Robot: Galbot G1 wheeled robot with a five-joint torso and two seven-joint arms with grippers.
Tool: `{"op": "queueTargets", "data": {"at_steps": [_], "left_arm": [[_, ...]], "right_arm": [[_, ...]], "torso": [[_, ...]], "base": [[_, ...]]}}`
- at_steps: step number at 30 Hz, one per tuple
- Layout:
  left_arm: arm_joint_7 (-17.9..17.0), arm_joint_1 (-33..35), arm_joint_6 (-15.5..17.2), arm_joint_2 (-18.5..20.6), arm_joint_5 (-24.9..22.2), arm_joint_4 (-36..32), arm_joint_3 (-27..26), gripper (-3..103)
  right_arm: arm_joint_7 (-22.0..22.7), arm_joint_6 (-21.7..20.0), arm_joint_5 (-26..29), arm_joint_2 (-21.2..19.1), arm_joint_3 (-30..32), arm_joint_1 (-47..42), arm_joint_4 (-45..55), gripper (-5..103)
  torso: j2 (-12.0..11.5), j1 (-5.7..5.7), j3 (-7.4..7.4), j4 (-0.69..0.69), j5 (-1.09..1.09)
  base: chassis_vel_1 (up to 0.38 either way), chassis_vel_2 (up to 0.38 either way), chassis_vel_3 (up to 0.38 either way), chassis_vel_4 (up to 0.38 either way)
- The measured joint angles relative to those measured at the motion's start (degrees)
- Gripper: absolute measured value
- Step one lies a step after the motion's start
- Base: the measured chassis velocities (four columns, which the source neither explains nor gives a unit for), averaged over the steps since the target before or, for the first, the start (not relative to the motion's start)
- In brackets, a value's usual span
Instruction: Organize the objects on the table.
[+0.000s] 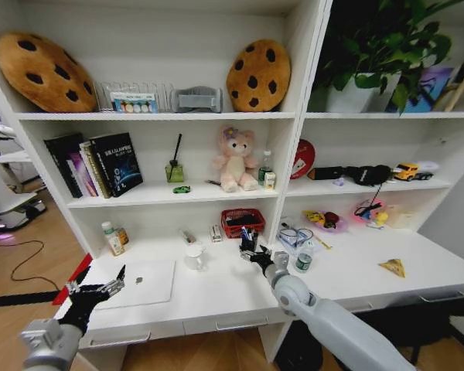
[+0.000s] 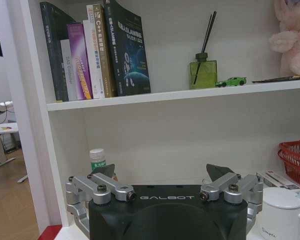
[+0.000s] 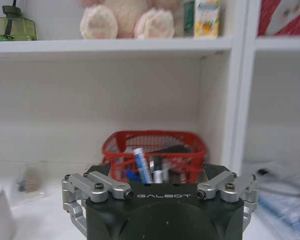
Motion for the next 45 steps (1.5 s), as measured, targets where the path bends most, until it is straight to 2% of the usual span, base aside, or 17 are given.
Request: {"op": "queueTargets", "data": {"at_steps": [2,3,5,6,7,9,10,12,13,16,17,21,22,25,28,40,45], "left_arm": [[0.0,0.0,0.0,0.0,0.0,0.0,0.0,100],[0.0,0.0,0.0,0.0,0.0,0.0,0.0,100],[0.0,0.0,0.0,0.0,0.0,0.0,0.0,100],[0.0,0.0,0.0,0.0,0.0,0.0,0.0,100],[0.0,0.0,0.0,0.0,0.0,0.0,0.0,100],[0.0,0.0,0.0,0.0,0.0,0.0,0.0,100],[0.0,0.0,0.0,0.0,0.0,0.0,0.0,100],[0.0,0.0,0.0,0.0,0.0,0.0,0.0,100],[0.0,0.0,0.0,0.0,0.0,0.0,0.0,100],[0.0,0.0,0.0,0.0,0.0,0.0,0.0,100],[0.0,0.0,0.0,0.0,0.0,0.0,0.0,100],[0.0,0.0,0.0,0.0,0.0,0.0,0.0,100],[0.0,0.0,0.0,0.0,0.0,0.0,0.0,100],[0.0,0.0,0.0,0.0,0.0,0.0,0.0,100],[0.0,0.0,0.0,0.0,0.0,0.0,0.0,100],[0.0,0.0,0.0,0.0,0.0,0.0,0.0,100],[0.0,0.0,0.0,0.0,0.0,0.0,0.0,100]], "right_arm": [[2.6,0.0,-8.3,-5.2,7.9,-10.5,8.3,100],[2.6,0.0,-8.3,-5.2,7.9,-10.5,8.3,100],[4.6,-0.3,-11.0,-6.6,17.6,-22.0,13.9,100],[4.6,-0.3,-11.0,-6.6,17.6,-22.0,13.9,100],[4.7,-0.4,-11.3,-6.4,22.3,-26.6,15.5,100],[2.6,-0.1,-11.7,-3.7,33.5,-38.1,17.5,100],[2.6,-0.1,-11.7,-3.7,33.5,-38.1,17.5,100],[-2.0,5.0,-14.9,0.5,41.7,-48.0,16.8,100],[-2.0,5.0,-14.9,0.5,41.7,-48.0,16.8,100],[-7.3,12.6,-22.2,7.5,51.8,-54.8,14.8,100],[-7.3,12.6,-22.2,7.5,51.8,-54.8,14.8,100],[-8.8,16.2,-26.5,15.0,56.0,-58.2,15.1,100],[-9.1,16.5,-26.1,18.3,56.5,-59.8,16.1,100],[-10.1,17.1,-23.0,22.8,57.4,-62.9,18.0,100],[-11.2,18.3,-21.1,24.5,58.3,-64.9,18.4,100],[-13.8,22.6,-22.5,23.4,58.0,-64.4,14.6,100],[-21.7,21.6,-20.0,19.1,55.0,-58.4,7.8,100]], "torso": [[0.0,-0.01,-0.01,-0.02,-0.06],[0.0,-0.01,-0.01,-0.02,-0.06],[0.0,-0.01,-0.01,-0.03,0.00],[0.0,-0.01,-0.01,-0.03,0.00],[0.0,-0.01,-0.01,-0.01,-0.01],[0.0,-0.01,-0.01,0.00,0.00],[0.0,-0.01,-0.01,0.00,0.00],[0.0,-0.01,-0.01,-0.04,0.00],[0.0,-0.01,-0.01,-0.04,0.00],[0.0,-0.02,-0.01,0.01,-0.02],[0.0,-0.02,-0.01,0.01,-0.02],[0.0,-0.01,0.00,0.02,-0.01],[0.0,-0.01,0.00,0.00,-0.01],[0.0,-0.02,-0.01,-0.02,-0.03],[0.0,-0.02,-0.01,-0.02,-0.03],[0.0,0.00,0.00,0.00,0.01],[0.0,0.00,0.01,-0.01,0.03]], "base": [[0.000,0.000,0.000,0.000],[0.000,0.000,0.000,0.000],[0.000,0.000,0.000,0.000],[0.000,0.000,0.000,0.000],[0.000,0.000,0.000,0.000],[0.000,0.000,0.000,0.000],[0.000,0.000,0.000,0.000],[0.000,0.000,0.000,0.000],[0.000,0.000,0.000,0.000],[0.000,0.000,0.000,0.000],[0.000,0.000,0.000,0.000],[0.000,0.000,0.000,0.000],[0.000,0.000,0.000,0.000],[0.000,0.000,0.000,0.000],[0.000,0.000,0.000,0.000],[-0.105,-0.103,0.106,0.117],[-0.227,-0.223,0.217,0.222]]}}
